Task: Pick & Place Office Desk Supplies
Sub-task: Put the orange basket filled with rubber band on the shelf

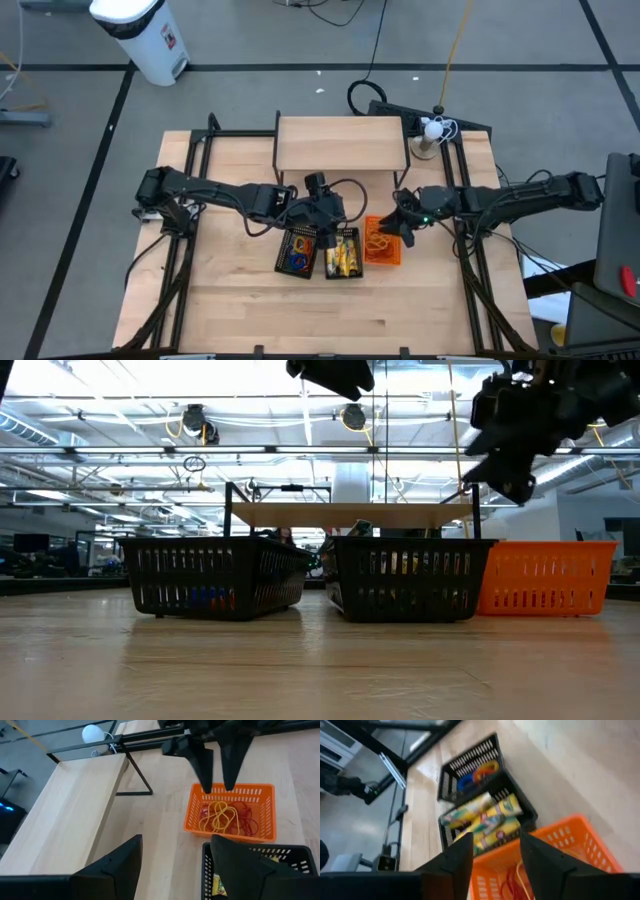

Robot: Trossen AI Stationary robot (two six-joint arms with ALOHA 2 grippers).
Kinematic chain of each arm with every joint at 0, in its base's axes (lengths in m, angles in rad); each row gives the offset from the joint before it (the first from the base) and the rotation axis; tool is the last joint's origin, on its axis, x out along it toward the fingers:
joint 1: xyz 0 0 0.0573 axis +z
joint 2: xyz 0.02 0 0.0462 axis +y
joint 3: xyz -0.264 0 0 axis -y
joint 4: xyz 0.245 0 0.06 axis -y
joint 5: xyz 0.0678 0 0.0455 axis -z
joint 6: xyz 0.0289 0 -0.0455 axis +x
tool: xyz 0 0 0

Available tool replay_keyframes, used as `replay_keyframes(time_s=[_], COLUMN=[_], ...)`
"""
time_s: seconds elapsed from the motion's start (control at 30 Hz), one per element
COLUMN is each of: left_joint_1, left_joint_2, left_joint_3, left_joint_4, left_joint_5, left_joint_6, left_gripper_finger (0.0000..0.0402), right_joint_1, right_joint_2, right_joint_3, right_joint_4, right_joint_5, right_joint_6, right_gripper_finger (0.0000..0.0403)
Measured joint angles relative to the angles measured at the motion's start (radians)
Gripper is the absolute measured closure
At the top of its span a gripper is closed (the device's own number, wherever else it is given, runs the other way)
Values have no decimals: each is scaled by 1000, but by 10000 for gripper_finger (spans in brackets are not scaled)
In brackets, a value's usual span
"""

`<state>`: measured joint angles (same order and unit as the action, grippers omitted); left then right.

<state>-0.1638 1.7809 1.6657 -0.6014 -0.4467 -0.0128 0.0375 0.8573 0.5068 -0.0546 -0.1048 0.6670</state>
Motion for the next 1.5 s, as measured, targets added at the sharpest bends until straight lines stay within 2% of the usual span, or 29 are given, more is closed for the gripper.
replay_keyframes(time_s=[0.17,0.27,0.37,0.5,0.67,0.73,0.83,1.0,1.23,1.33,1.4,1.5], left_joint_1=[-7,-15,-24,-42,-85,-118,-177,-286,-396,-426,-434,-426], left_joint_2=[0,0,-5,-39,-104,-139,-197,-309,-476,-539,-577,-606], left_joint_3=[0,0,0,0,-10,-32,-87,-254,-565,-686,-740,-776], left_joint_4=[-2,-5,-44,-204,-326,-320,-309,-206,6,139,224,286], left_joint_5=[37,56,64,82,62,24,-64,-185,-263,-288,-286,-226], left_joint_6=[86,101,72,-44,-163,-165,-180,-221,-338,-362,-359,-344], left_gripper_finger=[165,165,165,165,165,165,165,165,165,165,165,165], right_joint_1=[-10,-7,6,27,48,56,59,58,59,55,55,55], right_joint_2=[-40,-100,-180,-284,-397,-445,-499,-565,-587,-586,-586,-573], right_joint_3=[0,0,0,0,-3,-11,-37,-57,-98,-135,-164,-192], right_joint_4=[110,103,66,-18,-154,-183,-202,-200,-173,-74,12,99], right_joint_5=[-2,-4,0,5,150,220,256,261,262,260,225,81], right_joint_6=[-86,-147,-208,-249,-280,-288,-278,-282,-308,-332,-351,-359], right_gripper_finger=[230,232,236,237,238,238,238,238,238,238,238,238])
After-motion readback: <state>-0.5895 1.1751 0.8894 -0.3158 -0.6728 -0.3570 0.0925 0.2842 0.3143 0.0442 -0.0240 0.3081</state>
